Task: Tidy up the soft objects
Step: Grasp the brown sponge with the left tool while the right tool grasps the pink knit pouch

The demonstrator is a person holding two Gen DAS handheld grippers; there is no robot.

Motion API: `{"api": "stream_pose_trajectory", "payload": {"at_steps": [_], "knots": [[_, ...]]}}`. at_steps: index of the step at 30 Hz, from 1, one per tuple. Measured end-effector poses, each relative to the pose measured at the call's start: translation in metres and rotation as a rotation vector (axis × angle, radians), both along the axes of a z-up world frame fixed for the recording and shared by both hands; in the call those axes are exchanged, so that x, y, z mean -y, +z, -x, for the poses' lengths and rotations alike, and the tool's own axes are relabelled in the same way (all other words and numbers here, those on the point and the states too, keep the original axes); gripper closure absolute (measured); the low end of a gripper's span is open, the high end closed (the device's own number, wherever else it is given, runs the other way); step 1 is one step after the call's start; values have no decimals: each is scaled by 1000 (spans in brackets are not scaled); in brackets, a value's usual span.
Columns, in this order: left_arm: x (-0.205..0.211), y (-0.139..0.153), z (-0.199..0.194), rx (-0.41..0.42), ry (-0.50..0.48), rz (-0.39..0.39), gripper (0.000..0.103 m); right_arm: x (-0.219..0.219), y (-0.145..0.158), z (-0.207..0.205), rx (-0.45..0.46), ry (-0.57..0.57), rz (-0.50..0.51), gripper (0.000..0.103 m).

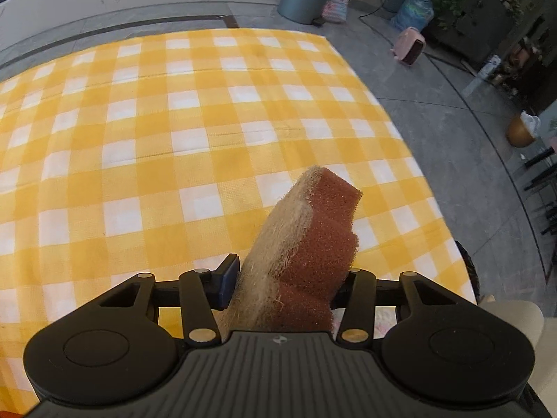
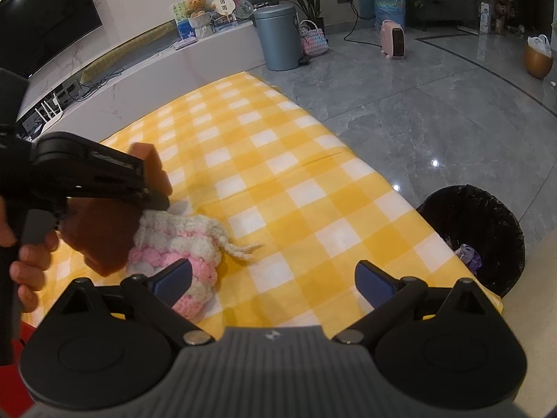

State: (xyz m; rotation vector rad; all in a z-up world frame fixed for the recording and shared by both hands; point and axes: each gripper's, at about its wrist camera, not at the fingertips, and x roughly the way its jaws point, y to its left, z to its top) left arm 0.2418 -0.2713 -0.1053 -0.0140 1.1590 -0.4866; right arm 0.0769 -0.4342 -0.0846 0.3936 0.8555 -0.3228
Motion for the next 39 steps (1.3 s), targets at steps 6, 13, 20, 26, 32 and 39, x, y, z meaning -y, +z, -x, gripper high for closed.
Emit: {"api": "stream_pose_trajectory", "payload": {"at_steps": [6,13,20,26,32,39], "knots": [[-18,12,5,-42,-4,31,49,-7,-2,-10,4,48,-22,5],[-44,36,7,24,56,72,48,-41,-11,-34,-17,161,-52,5],[-43,37,12,54,1,5,55,-61,-27,-56,-74,191,-7,5],[-42,18,12,38,33,-34,52,-56,-32,-55,-66,197,-38,5],[-38,16,19,75,12,-103,54,-64,-31,-57,-58,246,-18,5],[-27,16,31,162,-36,-165,56,-71,-32,-58,-56,282,-16,5]]}}
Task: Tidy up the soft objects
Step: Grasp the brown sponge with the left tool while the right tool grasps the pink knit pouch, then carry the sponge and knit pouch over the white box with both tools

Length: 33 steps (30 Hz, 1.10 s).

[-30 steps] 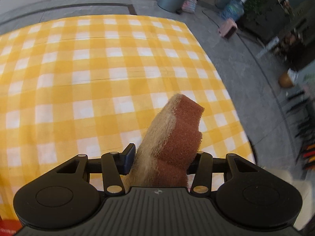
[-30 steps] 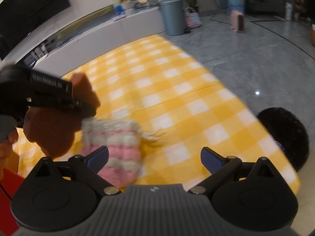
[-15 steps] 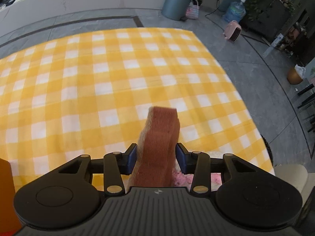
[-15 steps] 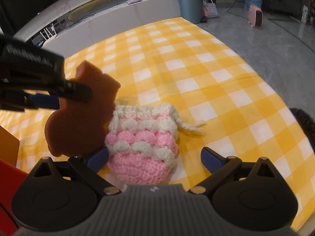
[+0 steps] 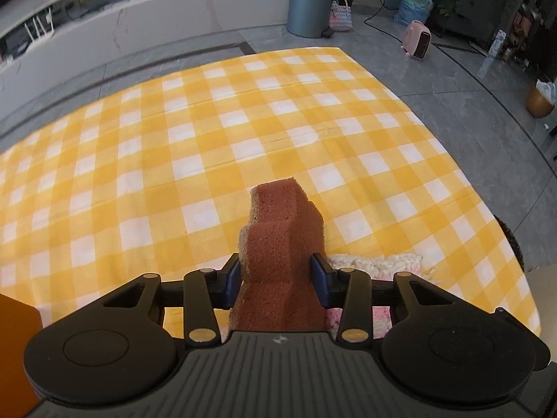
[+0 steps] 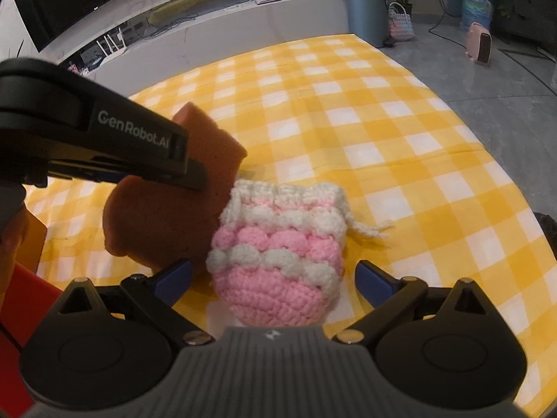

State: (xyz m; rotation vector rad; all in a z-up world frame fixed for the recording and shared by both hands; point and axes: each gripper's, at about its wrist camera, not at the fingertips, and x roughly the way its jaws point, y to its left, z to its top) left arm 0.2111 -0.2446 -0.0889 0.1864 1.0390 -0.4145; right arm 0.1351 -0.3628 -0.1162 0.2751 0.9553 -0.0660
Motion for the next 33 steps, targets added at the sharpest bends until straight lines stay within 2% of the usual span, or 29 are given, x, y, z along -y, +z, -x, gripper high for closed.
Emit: {"api": "stream_pose_trajectory", "payload": {"at_steps": [1,5,8,10,12,14,15,16,19,21,24,26,30,33], "knots": [[1,0,2,12,-5,-8,57,0,-1,0,-1,-1,-1,7],[4,1,6,35,-11,-22,58,6,0,4,20,-10,-30,27],[4,2,9,44,-20,-25,58,7,1,7,22,-7,-38,35],[3,5,12,43,-24,-4,60,8,3,8,23,-6,-47,38],[5,6,14,28,-87,48,60,9,3,10,21,-18,-48,40],[15,1,16,4,-156,15,58,11,3,11,21,-25,-58,41],[19,-4,16,3,-153,-18,58,11,3,11,22,-26,-59,41],[22,-7,18,17,-136,-40,67,11,3,11,22,-26,-58,42],[20,-10,17,13,-83,-17,68,12,3,13,25,-28,-67,44],[20,-3,20,24,-81,-12,68,15,3,14,27,-37,-77,46],[27,14,32,98,-148,-44,68,19,5,17,33,-47,-92,56],[28,26,38,136,-141,-60,68,21,7,20,40,-51,-101,57],[28,52,44,144,-119,-32,68,23,8,22,40,-54,-109,58],[28,73,52,190,-118,-22,68,24,9,23,47,-55,-115,60]]}}
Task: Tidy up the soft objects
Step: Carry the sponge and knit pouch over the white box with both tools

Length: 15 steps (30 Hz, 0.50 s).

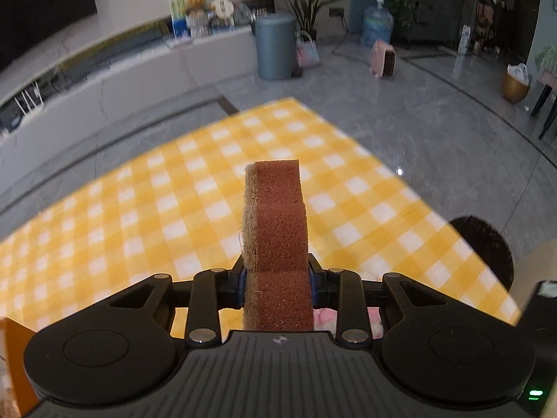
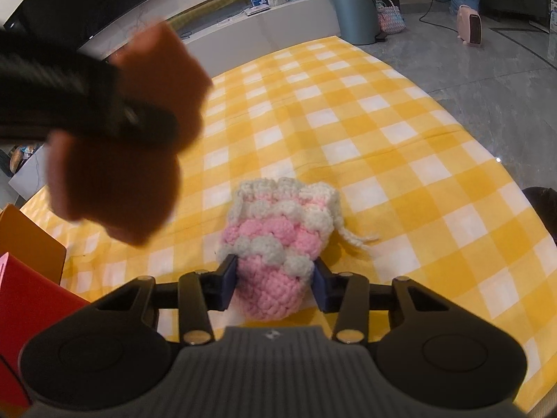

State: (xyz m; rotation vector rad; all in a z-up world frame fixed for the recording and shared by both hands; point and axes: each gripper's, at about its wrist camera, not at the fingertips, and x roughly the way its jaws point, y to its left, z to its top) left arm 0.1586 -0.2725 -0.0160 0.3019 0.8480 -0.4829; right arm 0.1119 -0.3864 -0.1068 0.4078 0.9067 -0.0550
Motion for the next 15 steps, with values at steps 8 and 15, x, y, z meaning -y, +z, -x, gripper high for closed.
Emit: {"api": "stream_pose_trajectory", "payload": {"at_steps": [8,15], "knots": [[-12,36,11,3,-5,64,68,13,9,15,73,-26,-97,60],[-41,78,3,121,14,30,68,22,21,9,85,-60,-145,60]]}}
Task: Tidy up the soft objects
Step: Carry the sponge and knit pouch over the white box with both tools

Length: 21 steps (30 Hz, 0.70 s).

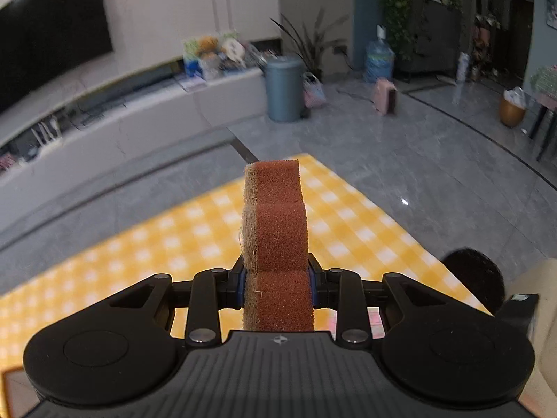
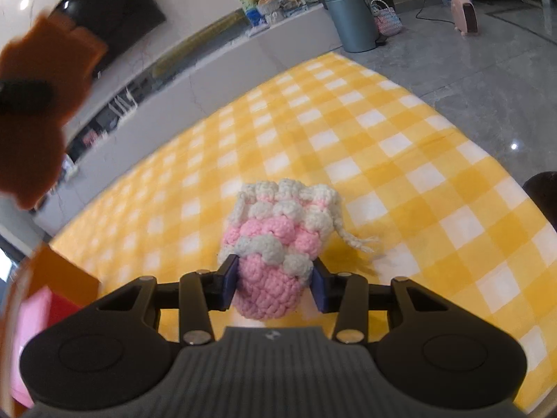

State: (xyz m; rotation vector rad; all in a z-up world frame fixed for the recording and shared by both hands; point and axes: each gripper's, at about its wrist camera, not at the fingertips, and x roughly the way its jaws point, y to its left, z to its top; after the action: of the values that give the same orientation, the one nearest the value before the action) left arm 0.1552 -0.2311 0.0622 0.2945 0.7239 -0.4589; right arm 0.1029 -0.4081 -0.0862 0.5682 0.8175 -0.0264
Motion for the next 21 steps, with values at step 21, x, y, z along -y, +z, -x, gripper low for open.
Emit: {"api": "stream_pose_trajectory", "payload": {"at_steps": [21], "knots": [[-294,19,8,95,465,202,68,-213,154,-60,316,425,30,60]]}}
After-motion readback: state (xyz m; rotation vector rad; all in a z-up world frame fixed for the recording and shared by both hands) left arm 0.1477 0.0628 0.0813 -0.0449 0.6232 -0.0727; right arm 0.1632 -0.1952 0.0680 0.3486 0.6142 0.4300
